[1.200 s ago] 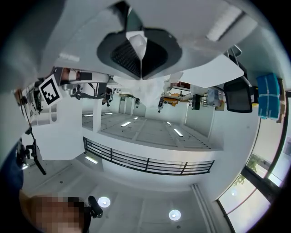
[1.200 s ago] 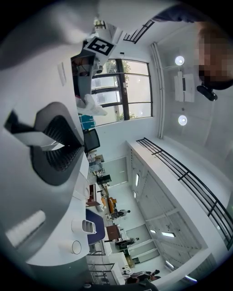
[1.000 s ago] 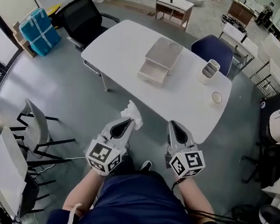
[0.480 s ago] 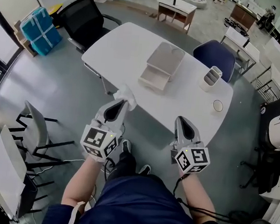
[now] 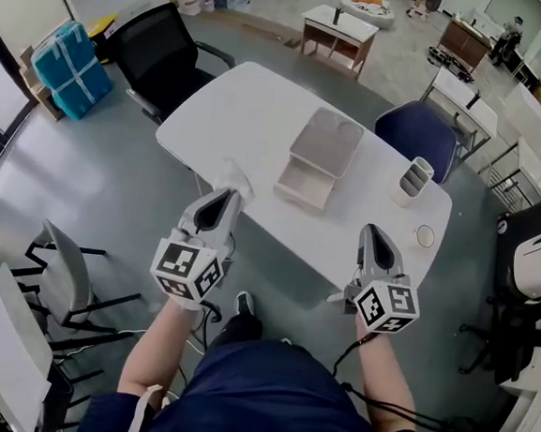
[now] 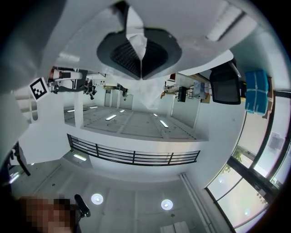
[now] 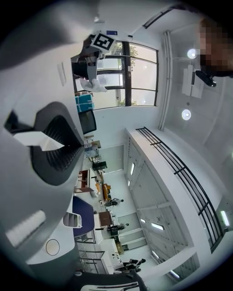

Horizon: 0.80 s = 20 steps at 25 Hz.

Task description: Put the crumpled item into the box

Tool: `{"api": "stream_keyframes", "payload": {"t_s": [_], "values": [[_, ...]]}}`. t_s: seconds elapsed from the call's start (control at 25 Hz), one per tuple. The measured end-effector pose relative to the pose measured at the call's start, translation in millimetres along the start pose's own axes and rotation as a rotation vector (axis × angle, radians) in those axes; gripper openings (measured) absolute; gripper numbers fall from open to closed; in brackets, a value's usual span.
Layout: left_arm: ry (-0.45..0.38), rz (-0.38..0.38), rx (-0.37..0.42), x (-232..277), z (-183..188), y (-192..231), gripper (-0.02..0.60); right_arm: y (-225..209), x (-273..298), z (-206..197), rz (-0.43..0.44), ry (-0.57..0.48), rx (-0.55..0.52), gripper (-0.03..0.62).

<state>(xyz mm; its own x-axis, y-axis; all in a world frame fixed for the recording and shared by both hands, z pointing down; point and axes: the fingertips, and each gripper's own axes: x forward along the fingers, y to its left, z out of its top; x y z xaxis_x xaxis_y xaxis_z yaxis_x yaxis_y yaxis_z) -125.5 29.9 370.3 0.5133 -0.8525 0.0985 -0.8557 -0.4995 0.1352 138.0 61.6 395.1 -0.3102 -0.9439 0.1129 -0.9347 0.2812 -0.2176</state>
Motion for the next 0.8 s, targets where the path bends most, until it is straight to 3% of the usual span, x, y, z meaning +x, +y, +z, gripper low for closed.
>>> {"api": "stream_keyframes", "payload": {"t_s": [0.32, 0.8], "values": [[0.029, -0.029, -0.029, 24.8, -6.2, 54.5, 0.011, 24.2, 52.6, -22.2, -0.01, 0.062, 0.007, 0.002], [0.075, -0.092, -0.077, 52.5, -30.7, 110.2, 0.011, 30.6, 83.2, -41.5, -0.121, 0.095, 0.036, 0.002]]}}
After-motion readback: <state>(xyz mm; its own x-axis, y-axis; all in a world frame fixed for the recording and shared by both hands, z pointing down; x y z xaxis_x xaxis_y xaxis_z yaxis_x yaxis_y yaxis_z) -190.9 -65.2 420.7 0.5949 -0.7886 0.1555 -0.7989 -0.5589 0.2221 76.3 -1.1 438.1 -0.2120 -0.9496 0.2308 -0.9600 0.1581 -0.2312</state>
